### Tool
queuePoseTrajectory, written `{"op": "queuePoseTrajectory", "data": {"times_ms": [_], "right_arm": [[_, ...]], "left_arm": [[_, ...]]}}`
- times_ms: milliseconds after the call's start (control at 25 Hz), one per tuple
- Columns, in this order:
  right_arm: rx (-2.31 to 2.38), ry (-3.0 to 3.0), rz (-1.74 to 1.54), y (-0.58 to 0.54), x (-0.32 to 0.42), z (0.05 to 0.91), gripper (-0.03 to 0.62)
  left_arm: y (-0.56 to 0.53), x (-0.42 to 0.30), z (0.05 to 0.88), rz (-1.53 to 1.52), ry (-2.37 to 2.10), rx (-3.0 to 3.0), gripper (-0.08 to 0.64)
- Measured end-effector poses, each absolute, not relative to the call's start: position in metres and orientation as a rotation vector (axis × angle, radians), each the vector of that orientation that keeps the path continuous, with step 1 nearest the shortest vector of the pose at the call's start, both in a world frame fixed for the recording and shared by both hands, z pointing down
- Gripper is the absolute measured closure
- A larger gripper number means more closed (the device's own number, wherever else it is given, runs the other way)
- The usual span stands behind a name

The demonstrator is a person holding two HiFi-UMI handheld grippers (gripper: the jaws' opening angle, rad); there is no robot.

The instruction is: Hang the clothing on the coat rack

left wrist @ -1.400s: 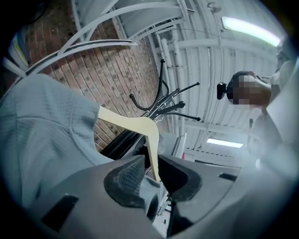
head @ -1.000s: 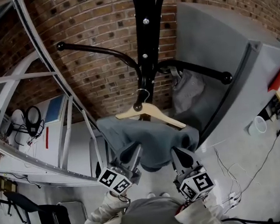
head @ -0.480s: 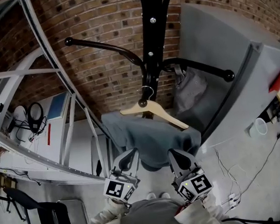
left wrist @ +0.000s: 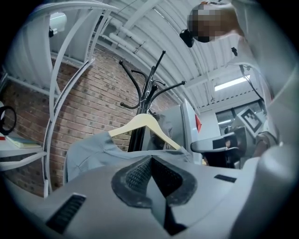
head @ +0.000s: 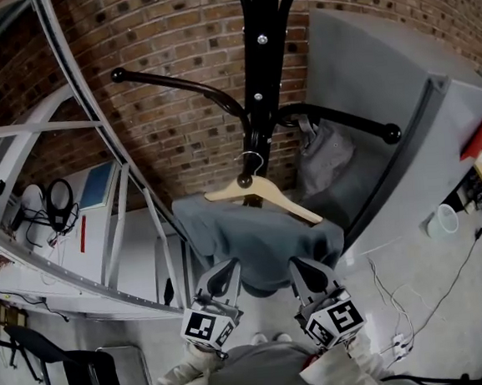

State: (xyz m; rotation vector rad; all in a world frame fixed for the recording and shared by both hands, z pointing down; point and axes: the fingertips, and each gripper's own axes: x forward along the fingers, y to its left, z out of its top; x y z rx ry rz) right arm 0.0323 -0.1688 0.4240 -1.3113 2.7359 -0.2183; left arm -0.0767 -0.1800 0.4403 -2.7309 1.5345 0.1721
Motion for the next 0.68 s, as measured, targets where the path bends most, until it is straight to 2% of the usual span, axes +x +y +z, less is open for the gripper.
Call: {"op": "queuePoseTrajectory", "data": {"times_ms": [680], "right_arm": [[-1.366, 2.755, -0.213, -0.172, 0.042, 0.430, 0.569]], "left_arm": [[-0.184, -0.072, 0.437, 0.188, 1.527, -2.721, 0.552]]}}
